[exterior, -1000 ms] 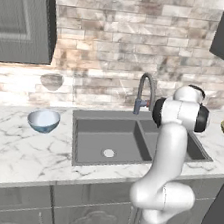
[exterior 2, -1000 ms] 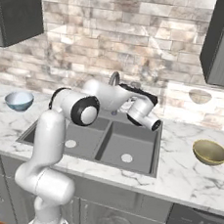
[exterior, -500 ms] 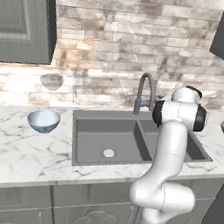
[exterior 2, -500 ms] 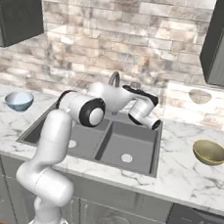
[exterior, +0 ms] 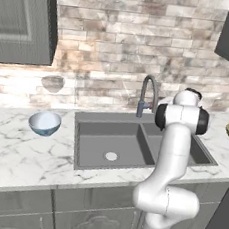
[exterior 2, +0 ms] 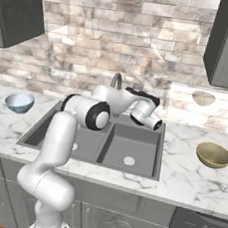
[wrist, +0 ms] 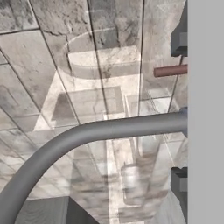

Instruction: Rinse each bowl for a few seconds and place them down in the sink or on the counter.

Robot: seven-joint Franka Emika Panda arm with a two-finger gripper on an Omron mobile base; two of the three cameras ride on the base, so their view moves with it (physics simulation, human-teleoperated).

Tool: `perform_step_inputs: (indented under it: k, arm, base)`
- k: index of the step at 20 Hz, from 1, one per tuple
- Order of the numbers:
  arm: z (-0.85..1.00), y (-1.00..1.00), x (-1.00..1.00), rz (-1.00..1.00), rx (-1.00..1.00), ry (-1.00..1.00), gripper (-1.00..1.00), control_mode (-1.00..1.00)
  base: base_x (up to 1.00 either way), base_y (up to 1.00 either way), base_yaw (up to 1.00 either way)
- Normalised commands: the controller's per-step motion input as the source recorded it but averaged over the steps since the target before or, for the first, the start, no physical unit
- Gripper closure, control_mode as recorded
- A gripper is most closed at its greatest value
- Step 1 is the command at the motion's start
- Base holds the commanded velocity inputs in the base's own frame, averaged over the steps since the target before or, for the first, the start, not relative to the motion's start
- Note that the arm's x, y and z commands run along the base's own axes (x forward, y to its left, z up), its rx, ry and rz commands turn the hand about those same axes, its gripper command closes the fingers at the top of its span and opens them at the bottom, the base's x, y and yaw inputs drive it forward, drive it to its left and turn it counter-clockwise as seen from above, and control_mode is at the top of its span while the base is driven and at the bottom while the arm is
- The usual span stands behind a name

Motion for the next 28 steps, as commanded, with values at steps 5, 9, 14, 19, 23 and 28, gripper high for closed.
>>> perform_step_inputs:
  k: [5,9,14,19,23,28]
  arm:
    - [-0.08,0.05,0.30,0.00,0.01,0.00,-1.00,-1.00]
    - [-0.08,0.04,0.30,0.00,0.01,0.00,-1.00,-1.00]
    - [-0.10,0.03,0.35,0.00,0.01,0.00,-1.00,-1.00]
    - [-0.13,0.00,0.36,0.00,0.02,0.02,-1.00,-1.00]
    - [-0.15,-0.10,0.38,0.00,0.03,0.05,-1.00,-1.00]
    - [-0.16,-0.15,0.37,0.00,0.04,0.08,1.00,-1.00]
  base:
    - [0.00,0.00,0.00]
    - [0.00,0.00,0.00]
    - [0.00,0.00,0.00]
    - [0.00,0.00,0.00]
    - [0.00,0.00,0.00]
    - [0.00,0.00,0.00]
